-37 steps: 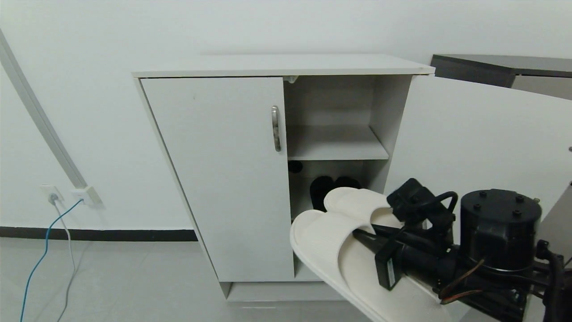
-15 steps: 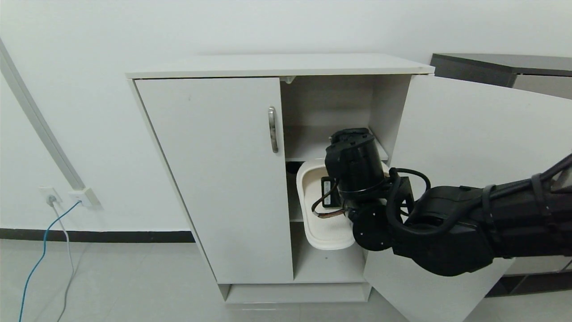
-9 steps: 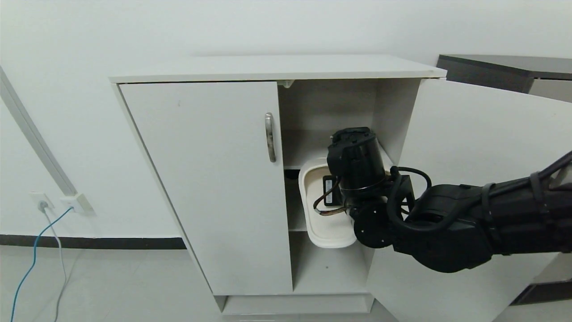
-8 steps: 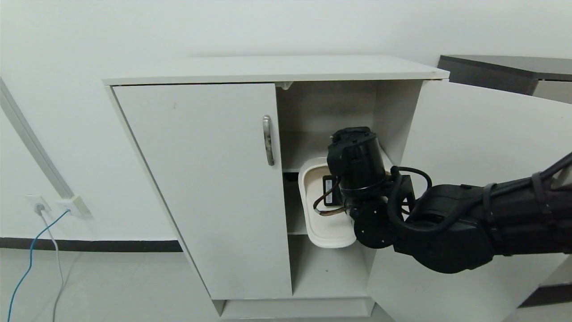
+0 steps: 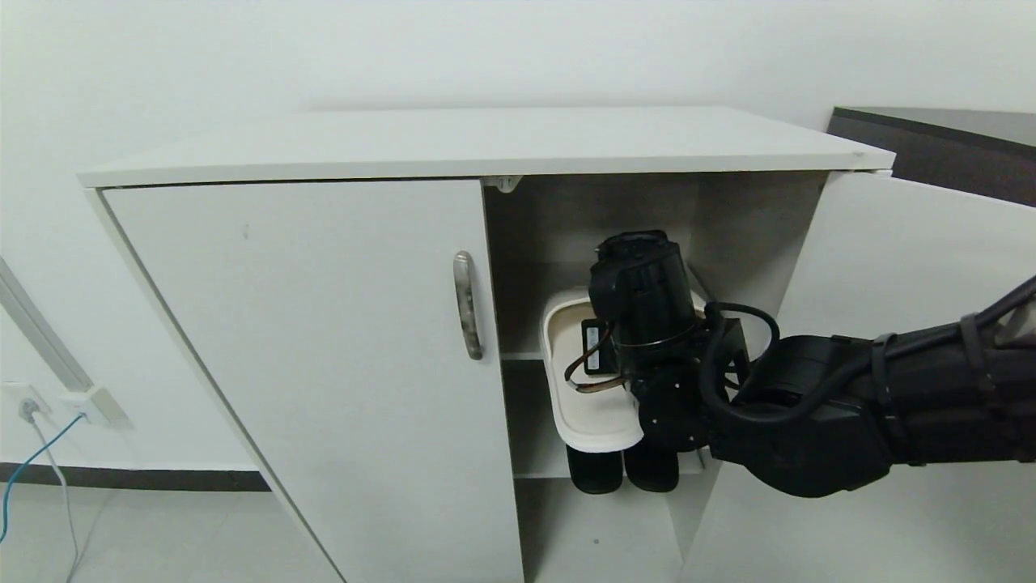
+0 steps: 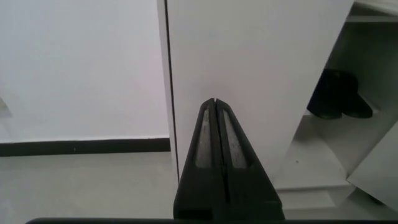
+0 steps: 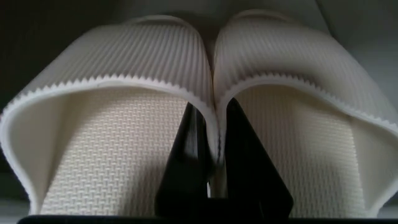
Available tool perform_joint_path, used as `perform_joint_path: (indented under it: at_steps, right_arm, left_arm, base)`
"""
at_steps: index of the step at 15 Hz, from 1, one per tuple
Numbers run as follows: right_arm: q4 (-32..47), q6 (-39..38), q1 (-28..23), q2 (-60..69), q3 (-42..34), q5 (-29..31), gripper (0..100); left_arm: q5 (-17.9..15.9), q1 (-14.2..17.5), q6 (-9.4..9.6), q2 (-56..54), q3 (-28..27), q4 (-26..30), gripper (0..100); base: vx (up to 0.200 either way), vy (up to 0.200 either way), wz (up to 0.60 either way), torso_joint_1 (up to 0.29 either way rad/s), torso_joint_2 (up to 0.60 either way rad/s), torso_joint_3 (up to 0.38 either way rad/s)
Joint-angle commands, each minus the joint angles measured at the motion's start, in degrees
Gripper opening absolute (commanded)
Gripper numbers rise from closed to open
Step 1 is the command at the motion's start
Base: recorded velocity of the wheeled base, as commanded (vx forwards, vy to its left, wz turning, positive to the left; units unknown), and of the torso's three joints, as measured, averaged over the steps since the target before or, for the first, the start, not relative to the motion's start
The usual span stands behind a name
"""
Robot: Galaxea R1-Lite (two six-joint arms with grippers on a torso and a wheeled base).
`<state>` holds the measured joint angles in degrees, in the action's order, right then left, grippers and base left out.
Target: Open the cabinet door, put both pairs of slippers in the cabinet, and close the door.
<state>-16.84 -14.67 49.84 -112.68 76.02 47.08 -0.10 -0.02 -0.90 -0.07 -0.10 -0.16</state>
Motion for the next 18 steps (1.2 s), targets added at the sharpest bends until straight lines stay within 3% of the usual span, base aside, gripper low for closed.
perform_joint_path:
  at_steps: [1, 9, 14, 18]
  right_arm:
    - [-0.2, 0.4, -0.4, -0.8, 1.1, -0.3, 0]
    - [5.4, 1.4, -6.3, -8.3, 15.0, -7.4, 0]
    - [7.6, 2.4, -9.8, -15.5, 26.2, -7.4, 0]
    - [7.2, 3.8, -10.9, -17.5, 28.7, -7.6, 0]
  left_arm:
    - [0.0, -0.1, -0.06, 0.1, 0.0, 0.0, 0]
    - [0.1, 0.0, -0.15, 0.1, 0.0, 0.0, 0]
    - [0.2, 0.0, -0.24, 0.1, 0.0, 0.0, 0]
    - [0.2, -0.1, -0.24, 0.1, 0.0, 0.0, 0]
  base:
    - [0.0, 0.0, 0.0, 0.0, 0.0, 0.0]
    - [0.0, 0.0, 0.0, 0.0, 0.0, 0.0]
    - [0.0, 0.0, 0.0, 0.0, 0.0, 0.0]
    - [0.0, 0.0, 0.0, 0.0, 0.0, 0.0]
